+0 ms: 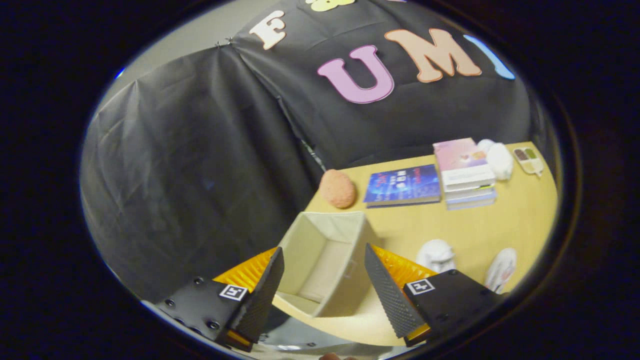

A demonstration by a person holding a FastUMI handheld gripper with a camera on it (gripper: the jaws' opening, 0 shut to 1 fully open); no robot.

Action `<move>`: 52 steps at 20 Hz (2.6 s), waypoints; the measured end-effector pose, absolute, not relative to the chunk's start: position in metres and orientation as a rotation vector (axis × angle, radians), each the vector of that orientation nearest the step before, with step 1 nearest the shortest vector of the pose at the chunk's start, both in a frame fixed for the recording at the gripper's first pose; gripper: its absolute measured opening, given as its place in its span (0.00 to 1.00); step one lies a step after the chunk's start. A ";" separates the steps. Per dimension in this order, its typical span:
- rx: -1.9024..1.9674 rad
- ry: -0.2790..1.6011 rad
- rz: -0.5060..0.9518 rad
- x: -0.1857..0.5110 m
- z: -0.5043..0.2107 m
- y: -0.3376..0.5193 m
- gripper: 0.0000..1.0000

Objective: Open the storage box then place both shoes into the box .Put the left shoe in first, then the right shoe, with the right side of both shoes facing outward in a uniform manner.

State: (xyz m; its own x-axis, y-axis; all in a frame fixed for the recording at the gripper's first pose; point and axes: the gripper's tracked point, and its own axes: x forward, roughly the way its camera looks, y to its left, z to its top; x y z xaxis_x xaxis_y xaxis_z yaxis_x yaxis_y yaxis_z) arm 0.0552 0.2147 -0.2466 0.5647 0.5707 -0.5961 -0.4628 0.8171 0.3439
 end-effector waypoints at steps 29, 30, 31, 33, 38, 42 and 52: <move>-0.431 1.058 0.486 0.128 -0.482 0.055 0.59; -0.410 1.060 0.484 0.132 -0.482 0.057 0.54; -0.387 1.070 0.471 0.133 -0.483 0.058 0.49; -0.327 1.099 0.442 0.137 -0.484 0.059 0.39; -0.122 1.205 0.319 0.137 -0.494 0.064 0.16; 0.027 1.280 0.280 0.130 -0.488 0.067 0.06; 0.371 1.308 0.181 0.093 -0.405 0.090 0.06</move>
State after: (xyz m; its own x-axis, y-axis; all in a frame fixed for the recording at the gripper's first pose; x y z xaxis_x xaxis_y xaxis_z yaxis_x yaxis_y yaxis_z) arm 0.0935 0.0900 -0.4046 0.2565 0.3361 -0.9062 0.0773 0.9274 0.3659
